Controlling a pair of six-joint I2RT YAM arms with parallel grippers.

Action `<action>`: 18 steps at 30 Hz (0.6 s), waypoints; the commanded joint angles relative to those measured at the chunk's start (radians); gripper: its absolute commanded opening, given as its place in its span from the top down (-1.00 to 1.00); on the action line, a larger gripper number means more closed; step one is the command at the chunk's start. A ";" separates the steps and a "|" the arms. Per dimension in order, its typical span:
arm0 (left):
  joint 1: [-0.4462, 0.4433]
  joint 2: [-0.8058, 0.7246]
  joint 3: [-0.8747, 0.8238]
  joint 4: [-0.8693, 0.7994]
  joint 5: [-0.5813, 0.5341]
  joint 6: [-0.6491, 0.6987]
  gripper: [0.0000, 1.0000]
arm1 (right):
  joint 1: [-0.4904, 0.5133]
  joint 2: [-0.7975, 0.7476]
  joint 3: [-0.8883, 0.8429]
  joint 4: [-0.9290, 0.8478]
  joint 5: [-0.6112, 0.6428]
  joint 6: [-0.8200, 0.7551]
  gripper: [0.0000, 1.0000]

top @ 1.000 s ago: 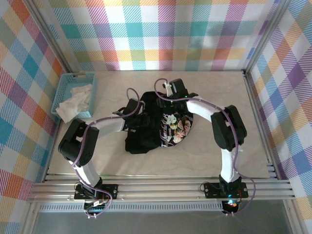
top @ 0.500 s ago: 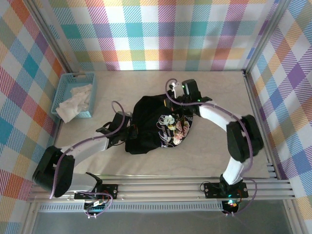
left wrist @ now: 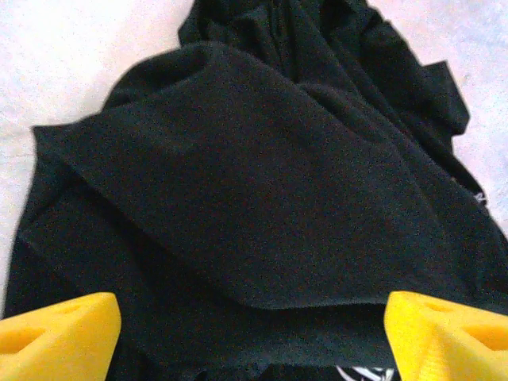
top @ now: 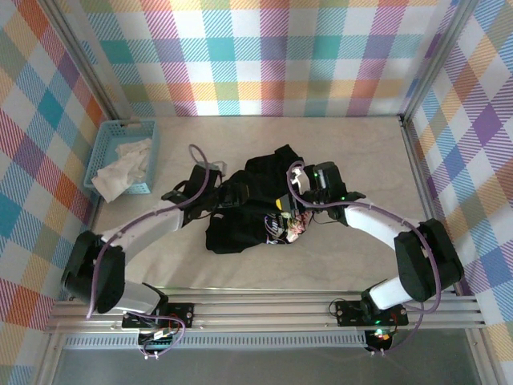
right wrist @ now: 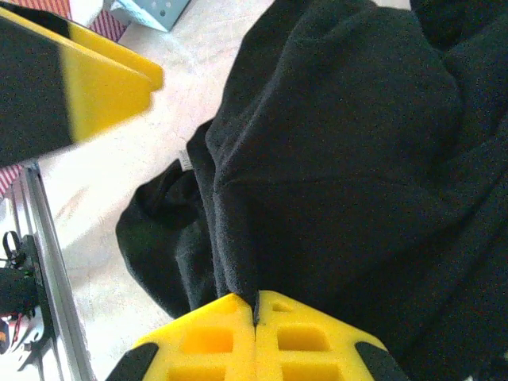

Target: Fold the inside-out t-shirt

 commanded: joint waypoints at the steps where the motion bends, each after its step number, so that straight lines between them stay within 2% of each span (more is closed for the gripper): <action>1: -0.022 0.039 0.030 -0.028 0.022 0.075 -0.78 | -0.002 -0.032 0.046 0.006 0.008 0.041 1.00; 10: -0.025 0.014 0.028 -0.001 -0.074 0.195 -0.90 | -0.002 -0.018 0.195 -0.063 0.030 0.106 1.00; 15: -0.024 0.087 0.108 -0.012 -0.151 0.242 -0.92 | -0.002 0.000 0.238 -0.083 0.022 0.094 1.00; 18: -0.023 0.139 0.170 -0.014 -0.144 0.255 -0.92 | -0.002 0.002 0.251 -0.103 0.026 0.076 1.00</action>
